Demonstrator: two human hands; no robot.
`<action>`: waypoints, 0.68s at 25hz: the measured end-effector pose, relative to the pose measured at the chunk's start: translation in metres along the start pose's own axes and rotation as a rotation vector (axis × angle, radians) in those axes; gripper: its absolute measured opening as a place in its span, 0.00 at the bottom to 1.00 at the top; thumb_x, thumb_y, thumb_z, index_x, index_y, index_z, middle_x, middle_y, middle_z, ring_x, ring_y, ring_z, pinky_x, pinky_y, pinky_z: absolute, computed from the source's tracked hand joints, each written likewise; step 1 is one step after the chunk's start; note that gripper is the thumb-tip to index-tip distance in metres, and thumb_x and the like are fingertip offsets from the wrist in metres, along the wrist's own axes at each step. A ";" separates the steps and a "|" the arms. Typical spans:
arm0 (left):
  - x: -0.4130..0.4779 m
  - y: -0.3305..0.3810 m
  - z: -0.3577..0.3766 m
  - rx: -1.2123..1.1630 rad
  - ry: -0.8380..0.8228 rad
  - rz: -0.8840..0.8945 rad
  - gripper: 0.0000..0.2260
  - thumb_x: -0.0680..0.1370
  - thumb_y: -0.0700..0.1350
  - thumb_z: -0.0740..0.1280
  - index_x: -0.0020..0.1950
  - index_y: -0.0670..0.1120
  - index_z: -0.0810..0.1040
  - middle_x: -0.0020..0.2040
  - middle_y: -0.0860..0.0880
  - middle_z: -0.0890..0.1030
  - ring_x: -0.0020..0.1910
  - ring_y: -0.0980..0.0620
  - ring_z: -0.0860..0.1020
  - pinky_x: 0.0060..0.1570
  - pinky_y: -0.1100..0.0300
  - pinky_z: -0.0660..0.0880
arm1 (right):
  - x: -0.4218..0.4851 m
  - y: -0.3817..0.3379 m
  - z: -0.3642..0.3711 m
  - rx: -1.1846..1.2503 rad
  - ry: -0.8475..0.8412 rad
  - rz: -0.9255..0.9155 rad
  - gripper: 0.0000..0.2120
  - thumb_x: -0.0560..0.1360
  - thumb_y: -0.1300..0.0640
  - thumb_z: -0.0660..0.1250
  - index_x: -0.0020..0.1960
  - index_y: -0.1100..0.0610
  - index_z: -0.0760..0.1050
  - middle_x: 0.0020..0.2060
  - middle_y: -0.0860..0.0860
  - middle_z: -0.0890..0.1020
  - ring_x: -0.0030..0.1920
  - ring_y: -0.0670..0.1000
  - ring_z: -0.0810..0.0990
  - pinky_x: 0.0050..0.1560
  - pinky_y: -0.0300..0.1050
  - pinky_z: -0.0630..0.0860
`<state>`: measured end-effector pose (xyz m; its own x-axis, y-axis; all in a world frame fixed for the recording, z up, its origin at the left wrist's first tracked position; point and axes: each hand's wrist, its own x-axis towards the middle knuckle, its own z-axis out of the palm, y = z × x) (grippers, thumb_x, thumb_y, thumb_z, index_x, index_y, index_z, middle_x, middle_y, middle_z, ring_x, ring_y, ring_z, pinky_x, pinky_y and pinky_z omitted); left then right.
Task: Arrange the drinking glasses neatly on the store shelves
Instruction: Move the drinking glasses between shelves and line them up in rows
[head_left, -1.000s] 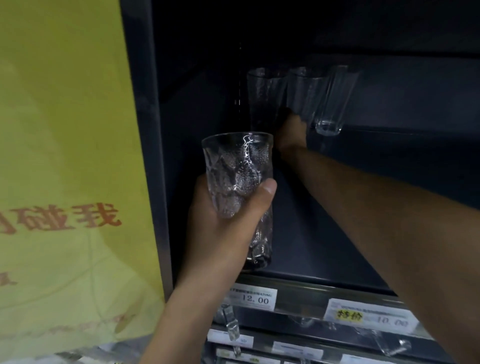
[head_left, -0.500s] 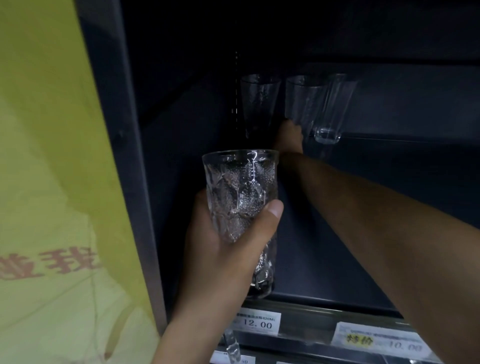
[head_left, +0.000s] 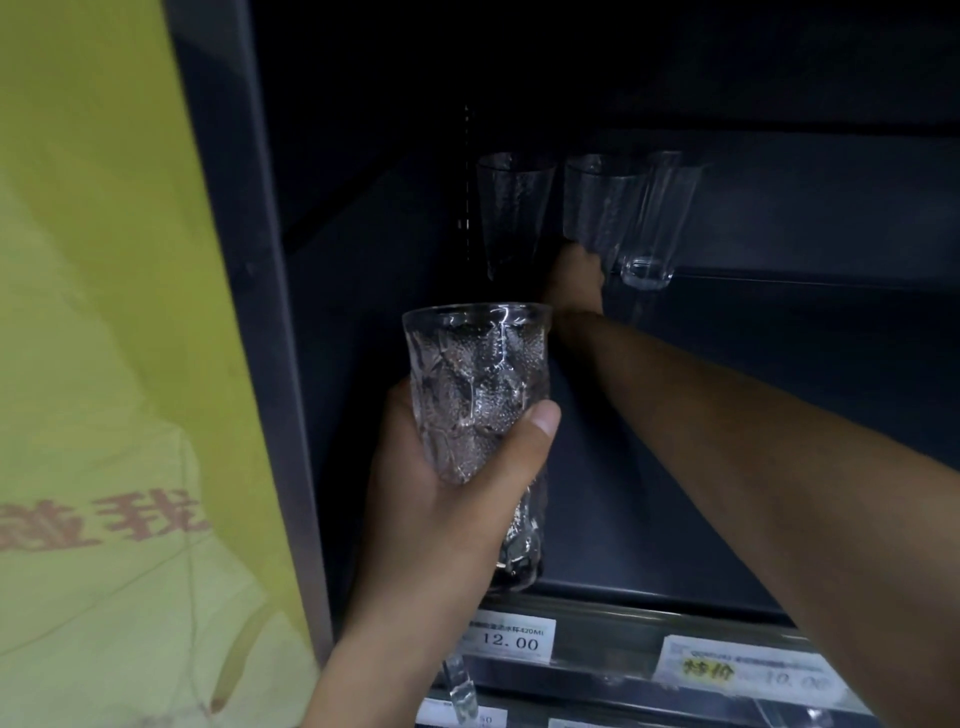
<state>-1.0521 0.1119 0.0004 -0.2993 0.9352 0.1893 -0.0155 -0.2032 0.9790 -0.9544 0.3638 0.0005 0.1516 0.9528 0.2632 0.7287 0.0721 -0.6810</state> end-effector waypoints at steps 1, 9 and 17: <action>0.000 0.001 0.001 -0.005 0.004 0.001 0.20 0.67 0.58 0.75 0.56 0.55 0.78 0.49 0.61 0.85 0.47 0.65 0.82 0.47 0.65 0.74 | -0.004 0.000 -0.002 0.001 0.016 -0.012 0.16 0.79 0.60 0.62 0.64 0.66 0.75 0.62 0.66 0.77 0.64 0.65 0.75 0.64 0.51 0.71; -0.003 0.006 0.003 0.012 0.002 0.025 0.23 0.63 0.60 0.71 0.56 0.56 0.77 0.50 0.62 0.84 0.47 0.66 0.82 0.48 0.63 0.73 | -0.082 0.052 -0.072 -0.055 -0.136 -0.367 0.11 0.78 0.48 0.66 0.47 0.55 0.81 0.43 0.50 0.84 0.47 0.50 0.81 0.46 0.39 0.71; -0.011 0.009 0.029 0.136 -0.111 0.071 0.24 0.68 0.69 0.71 0.59 0.63 0.71 0.54 0.65 0.81 0.55 0.67 0.79 0.58 0.58 0.74 | -0.134 0.183 -0.224 -0.406 -0.398 -0.507 0.32 0.74 0.31 0.56 0.69 0.49 0.73 0.68 0.46 0.73 0.66 0.37 0.65 0.69 0.26 0.49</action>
<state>-1.0214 0.1082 0.0096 -0.1874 0.9477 0.2582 0.1329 -0.2360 0.9626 -0.6920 0.1831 -0.0061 -0.4633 0.8720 0.1578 0.8451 0.4884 -0.2174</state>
